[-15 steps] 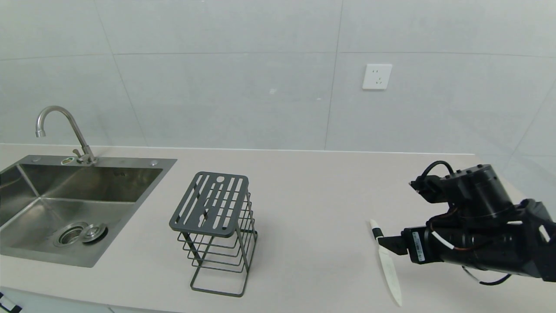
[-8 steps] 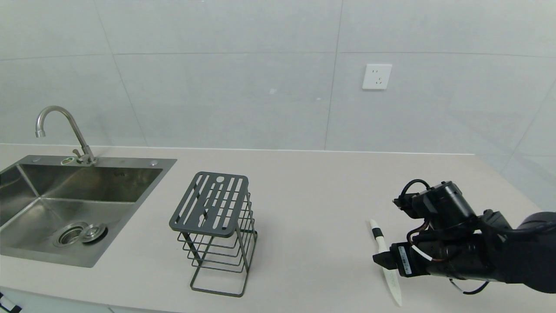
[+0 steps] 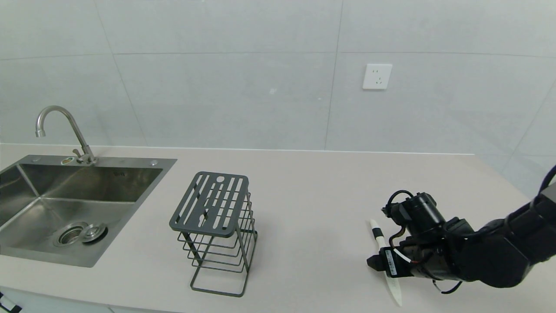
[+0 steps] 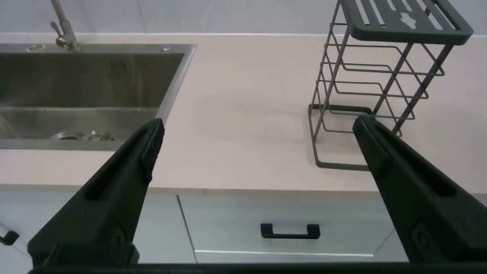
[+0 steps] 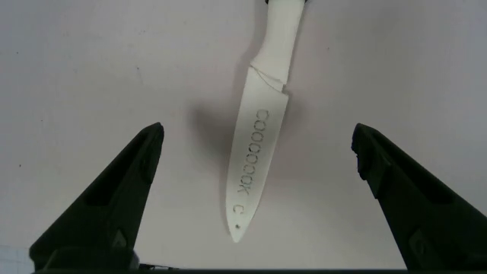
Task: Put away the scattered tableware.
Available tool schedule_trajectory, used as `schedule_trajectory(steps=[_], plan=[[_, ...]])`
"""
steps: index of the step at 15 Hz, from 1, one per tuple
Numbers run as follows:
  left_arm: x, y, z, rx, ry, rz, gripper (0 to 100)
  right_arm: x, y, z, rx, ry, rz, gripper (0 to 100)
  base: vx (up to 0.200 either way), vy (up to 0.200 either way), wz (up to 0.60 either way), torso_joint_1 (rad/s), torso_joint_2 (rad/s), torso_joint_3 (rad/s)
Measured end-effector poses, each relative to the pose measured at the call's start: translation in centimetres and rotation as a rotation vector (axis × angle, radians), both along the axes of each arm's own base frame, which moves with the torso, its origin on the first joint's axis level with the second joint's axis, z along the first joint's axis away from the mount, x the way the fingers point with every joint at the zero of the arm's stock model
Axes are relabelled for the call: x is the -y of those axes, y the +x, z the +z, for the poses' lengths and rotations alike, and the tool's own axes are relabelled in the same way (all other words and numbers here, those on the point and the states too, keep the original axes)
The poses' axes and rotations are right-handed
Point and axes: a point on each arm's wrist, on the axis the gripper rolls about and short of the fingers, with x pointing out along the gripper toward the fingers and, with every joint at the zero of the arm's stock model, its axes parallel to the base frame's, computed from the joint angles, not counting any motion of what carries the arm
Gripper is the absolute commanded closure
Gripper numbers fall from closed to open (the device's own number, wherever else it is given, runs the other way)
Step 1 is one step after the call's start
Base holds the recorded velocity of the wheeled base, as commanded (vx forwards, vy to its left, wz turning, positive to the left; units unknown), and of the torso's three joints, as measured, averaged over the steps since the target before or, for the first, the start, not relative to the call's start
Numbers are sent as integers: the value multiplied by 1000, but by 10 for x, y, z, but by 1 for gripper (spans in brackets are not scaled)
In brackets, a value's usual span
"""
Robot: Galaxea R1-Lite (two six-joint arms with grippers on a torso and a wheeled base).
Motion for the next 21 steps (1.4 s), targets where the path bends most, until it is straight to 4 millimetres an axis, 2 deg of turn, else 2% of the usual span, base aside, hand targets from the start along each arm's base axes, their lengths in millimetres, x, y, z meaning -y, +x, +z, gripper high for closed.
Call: schedule_trajectory(steps=[8,13,14,21], plan=[[0,0,0,0,0,0,0,-4,16,-19,43,-15,-18,0,0,0,0,0,0,0],[0,0,0,0,0,0,0,-3,23,-23,61,-44,-33,0,0,0,0,0,0,0],[0,0,0,1,0,0,0,-2,22,-24,57,-47,-33,100,0,0,0,0,0,0],[0,0,0,1,-2,0,0,-2,16,-46,7,-68,-28,100,0,0,0,0,0,0]])
